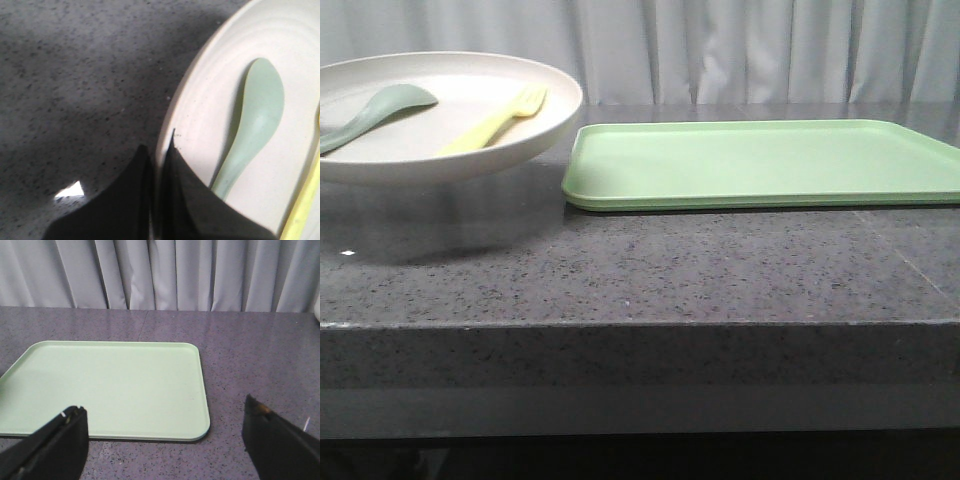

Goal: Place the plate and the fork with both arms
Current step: 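Lift the plate and carry it onto the green tray with the left gripper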

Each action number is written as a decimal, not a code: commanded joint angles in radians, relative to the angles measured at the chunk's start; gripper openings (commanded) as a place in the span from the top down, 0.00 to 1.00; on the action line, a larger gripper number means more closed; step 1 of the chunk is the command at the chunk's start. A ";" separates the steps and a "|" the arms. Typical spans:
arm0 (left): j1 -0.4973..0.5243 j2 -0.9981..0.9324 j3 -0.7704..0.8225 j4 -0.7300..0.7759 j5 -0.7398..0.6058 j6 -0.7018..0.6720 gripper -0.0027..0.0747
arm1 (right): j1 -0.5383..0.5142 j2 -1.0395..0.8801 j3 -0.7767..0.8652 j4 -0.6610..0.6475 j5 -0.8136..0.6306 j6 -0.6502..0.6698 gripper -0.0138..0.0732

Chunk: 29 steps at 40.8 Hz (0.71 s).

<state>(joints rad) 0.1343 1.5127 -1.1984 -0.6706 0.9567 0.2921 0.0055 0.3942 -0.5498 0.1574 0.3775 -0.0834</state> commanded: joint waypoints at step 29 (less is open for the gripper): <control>-0.553 0.581 -0.923 0.075 0.038 -0.320 0.99 | -0.001 0.014 -0.034 0.003 -0.073 0.000 0.10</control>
<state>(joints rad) -0.3924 2.0915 -2.0076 -0.5589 0.9984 0.0325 0.0055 0.3942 -0.5498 0.1574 0.3790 -0.0834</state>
